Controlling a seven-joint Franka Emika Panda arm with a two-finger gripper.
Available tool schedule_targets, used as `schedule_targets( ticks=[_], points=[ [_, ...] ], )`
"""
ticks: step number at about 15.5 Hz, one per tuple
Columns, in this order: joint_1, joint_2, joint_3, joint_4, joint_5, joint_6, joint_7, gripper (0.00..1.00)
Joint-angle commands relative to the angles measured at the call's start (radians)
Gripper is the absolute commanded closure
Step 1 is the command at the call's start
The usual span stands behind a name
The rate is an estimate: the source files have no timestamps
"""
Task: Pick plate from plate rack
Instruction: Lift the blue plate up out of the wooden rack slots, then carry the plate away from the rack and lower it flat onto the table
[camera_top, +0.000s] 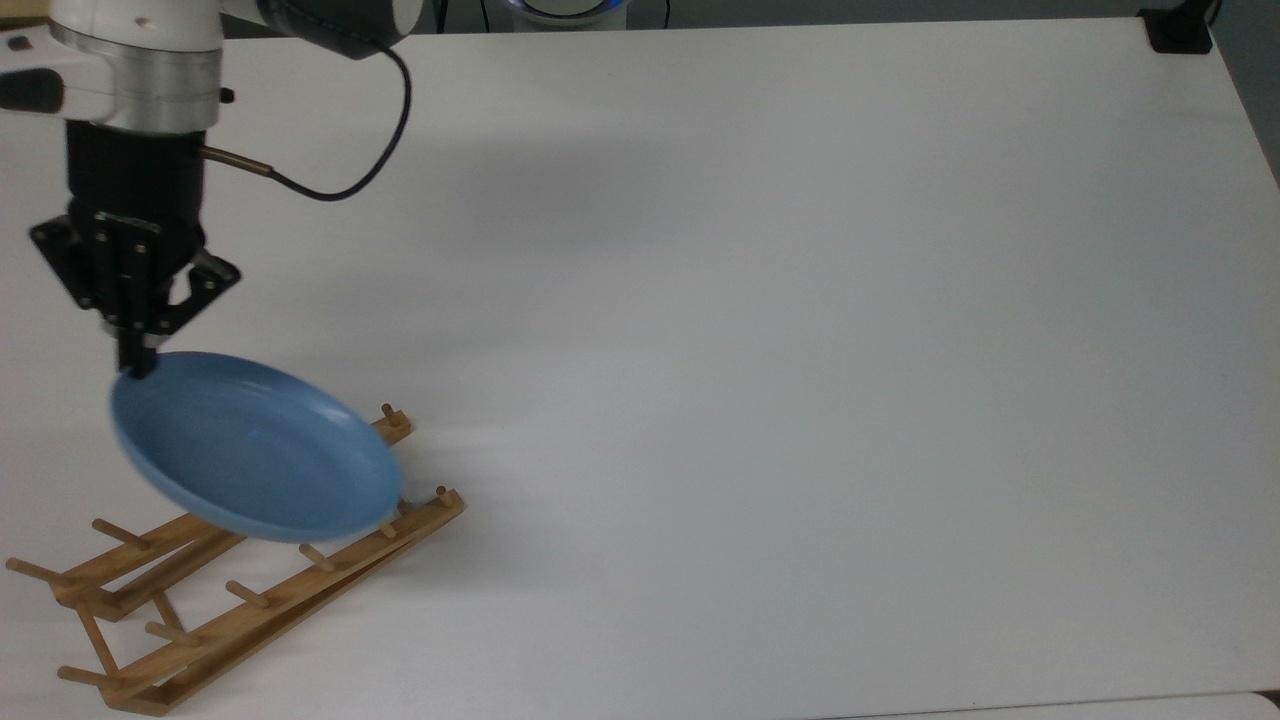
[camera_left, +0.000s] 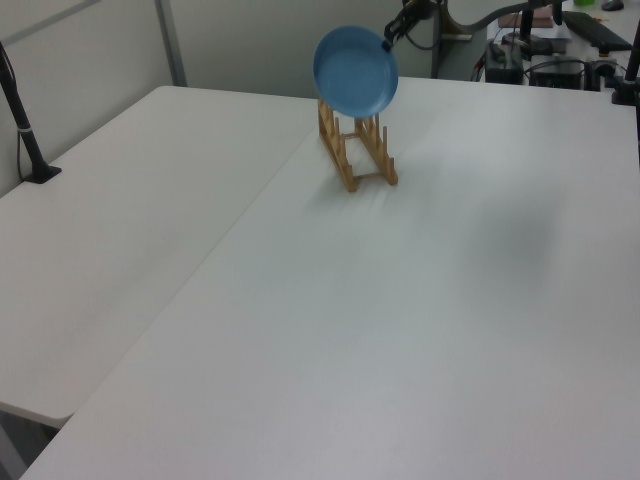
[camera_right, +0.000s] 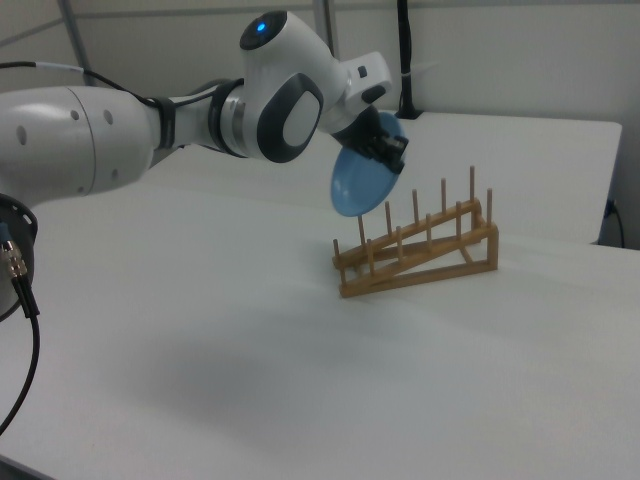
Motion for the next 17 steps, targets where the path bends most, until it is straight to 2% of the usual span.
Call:
schedule_targets(
  ticks=[1,3,7,14,17],
  points=[
    [0.006,-0.044,0.037,-0.034,0.094,-0.187,-0.011,1.0],
    [0.004,-0.042,0.07,-0.037,0.111,-0.305,-0.077,1.0],
    [0.032,-0.039,0.073,-0.074,0.116,-0.497,-0.263,1.0],
    [0.049,-0.01,0.071,-0.111,0.116,-0.83,-0.86,1.0],
    [0.095,0.021,0.071,-0.128,0.111,-0.846,-0.913,1.0]
  ],
)
